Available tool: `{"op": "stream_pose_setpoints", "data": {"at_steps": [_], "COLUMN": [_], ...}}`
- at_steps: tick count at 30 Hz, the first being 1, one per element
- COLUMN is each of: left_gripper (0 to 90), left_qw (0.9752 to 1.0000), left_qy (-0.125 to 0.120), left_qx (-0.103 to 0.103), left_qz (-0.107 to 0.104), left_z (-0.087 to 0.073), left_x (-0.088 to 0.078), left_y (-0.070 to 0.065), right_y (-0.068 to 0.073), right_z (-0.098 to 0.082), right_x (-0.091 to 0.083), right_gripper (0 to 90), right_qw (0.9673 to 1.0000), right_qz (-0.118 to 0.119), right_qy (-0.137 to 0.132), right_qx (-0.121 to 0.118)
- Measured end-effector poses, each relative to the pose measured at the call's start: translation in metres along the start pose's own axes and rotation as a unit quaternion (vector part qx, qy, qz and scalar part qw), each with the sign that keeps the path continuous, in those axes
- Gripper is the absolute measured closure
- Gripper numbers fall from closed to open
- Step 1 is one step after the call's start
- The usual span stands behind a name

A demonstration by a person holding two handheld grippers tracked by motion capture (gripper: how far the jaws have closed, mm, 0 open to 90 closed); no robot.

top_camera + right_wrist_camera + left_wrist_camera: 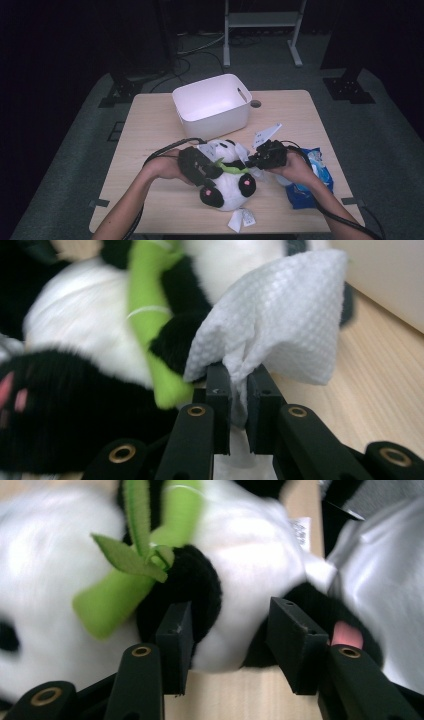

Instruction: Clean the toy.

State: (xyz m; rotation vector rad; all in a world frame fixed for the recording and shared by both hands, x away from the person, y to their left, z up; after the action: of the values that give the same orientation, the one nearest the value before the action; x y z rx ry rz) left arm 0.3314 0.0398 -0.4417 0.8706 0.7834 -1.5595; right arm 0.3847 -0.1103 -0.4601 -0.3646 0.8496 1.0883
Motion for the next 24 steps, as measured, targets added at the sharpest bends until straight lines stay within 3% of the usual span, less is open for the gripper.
{"op": "stream_pose_setpoints", "data": {"at_steps": [4, 10, 12, 16, 17, 18, 20, 24], "left_gripper": [53.0, 50.9, 49.4, 46.6, 45.4, 44.2, 40.6, 38.0], "left_qw": [0.9996, 0.9994, 0.9992, 0.9981, 0.9978, 0.9968, 0.9964, 0.9983], "left_qy": [0.000, -0.002, -0.021, -0.032, -0.025, -0.009, 0.006, 0.005], "left_qx": [0.023, 0.034, 0.035, 0.046, 0.049, 0.051, 0.045, 0.043], "left_qz": [-0.013, -0.011, -0.002, 0.026, 0.036, 0.060, 0.071, 0.040], "left_z": [0.011, 0.016, 0.021, 0.031, 0.031, 0.030, 0.029, 0.029], "left_x": [0.007, 0.004, -0.002, -0.013, -0.014, -0.013, -0.008, 0.005], "left_y": [-0.010, -0.012, -0.010, 0.000, 0.004, 0.011, 0.021, 0.026], "right_y": [-0.007, -0.011, -0.012, -0.007, -0.005, -0.003, 0.002, 0.008], "right_z": [0.006, 0.012, 0.011, 0.013, 0.013, 0.013, 0.013, 0.011], "right_x": [0.004, 0.007, 0.005, -0.007, -0.009, -0.011, -0.014, -0.019], "right_gripper": [82.3, 82.4, 82.4, 82.4, 82.3, 82.3, 82.3, 82.2], "right_qw": [1.0000, 0.9999, 0.9999, 0.9998, 0.9998, 0.9998, 0.9998, 0.9997], "right_qz": [-0.004, -0.016, -0.017, 0.000, -0.001, 0.000, 0.003, 0.009], "right_qy": [-0.005, -0.001, -0.002, -0.020, -0.020, -0.020, -0.020, -0.021], "right_qx": [0.006, 0.000, 0.000, 0.004, 0.001, 0.001, -0.005, -0.013]}}
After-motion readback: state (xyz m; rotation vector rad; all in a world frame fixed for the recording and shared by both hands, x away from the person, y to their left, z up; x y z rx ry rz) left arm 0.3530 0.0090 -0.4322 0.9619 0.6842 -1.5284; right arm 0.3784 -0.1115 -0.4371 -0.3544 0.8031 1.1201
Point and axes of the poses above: each handheld gripper's, and its own axes: x roughly forward along the jaws, z roughly out of its top, y roughly to its left, the point moved 9 cm from there along x, roughly forward along the jaws, and after that the axes turned 9 degrees about x, right-handed, at the moved point
